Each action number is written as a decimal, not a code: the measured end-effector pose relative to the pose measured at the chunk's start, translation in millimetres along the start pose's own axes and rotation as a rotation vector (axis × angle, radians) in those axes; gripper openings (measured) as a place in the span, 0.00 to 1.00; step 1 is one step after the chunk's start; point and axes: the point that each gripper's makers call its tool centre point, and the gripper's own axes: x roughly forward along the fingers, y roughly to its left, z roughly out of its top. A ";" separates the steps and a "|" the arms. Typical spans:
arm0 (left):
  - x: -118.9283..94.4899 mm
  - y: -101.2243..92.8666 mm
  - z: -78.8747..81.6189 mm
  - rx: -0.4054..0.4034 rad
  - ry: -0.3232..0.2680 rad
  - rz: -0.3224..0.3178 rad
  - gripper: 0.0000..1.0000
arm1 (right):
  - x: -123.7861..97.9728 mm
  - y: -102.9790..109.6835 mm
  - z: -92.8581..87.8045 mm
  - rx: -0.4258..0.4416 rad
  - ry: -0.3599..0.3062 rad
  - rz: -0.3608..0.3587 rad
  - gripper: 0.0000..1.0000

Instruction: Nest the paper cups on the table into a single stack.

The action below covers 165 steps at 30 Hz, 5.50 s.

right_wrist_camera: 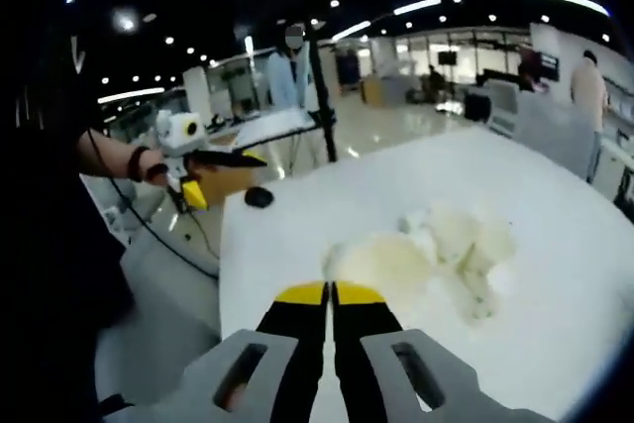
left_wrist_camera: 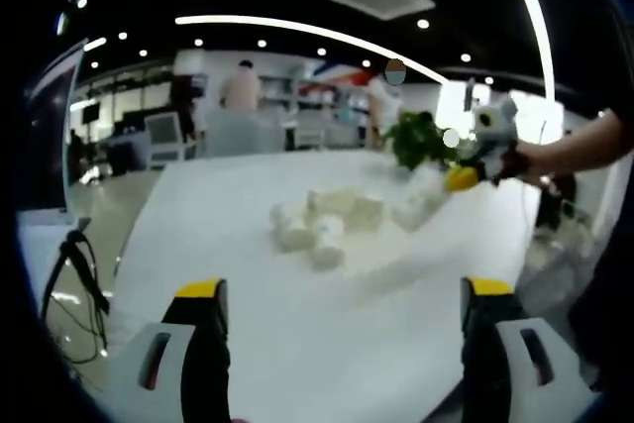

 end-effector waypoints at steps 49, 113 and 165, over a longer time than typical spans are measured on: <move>-10.2 -8.7 -19.9 -0.048 0.010 0.003 0.95 | 12.7 83.7 -34.0 -0.906 0.606 0.308 0.00; -19.7 -9.7 -27.0 -0.065 0.020 0.027 0.95 | 60.3 78.8 -99.1 -1.008 0.561 0.245 0.32; -12.9 -10.2 -26.6 -0.063 0.005 0.000 0.94 | -15.3 41.3 -2.8 -0.630 0.164 -0.278 1.00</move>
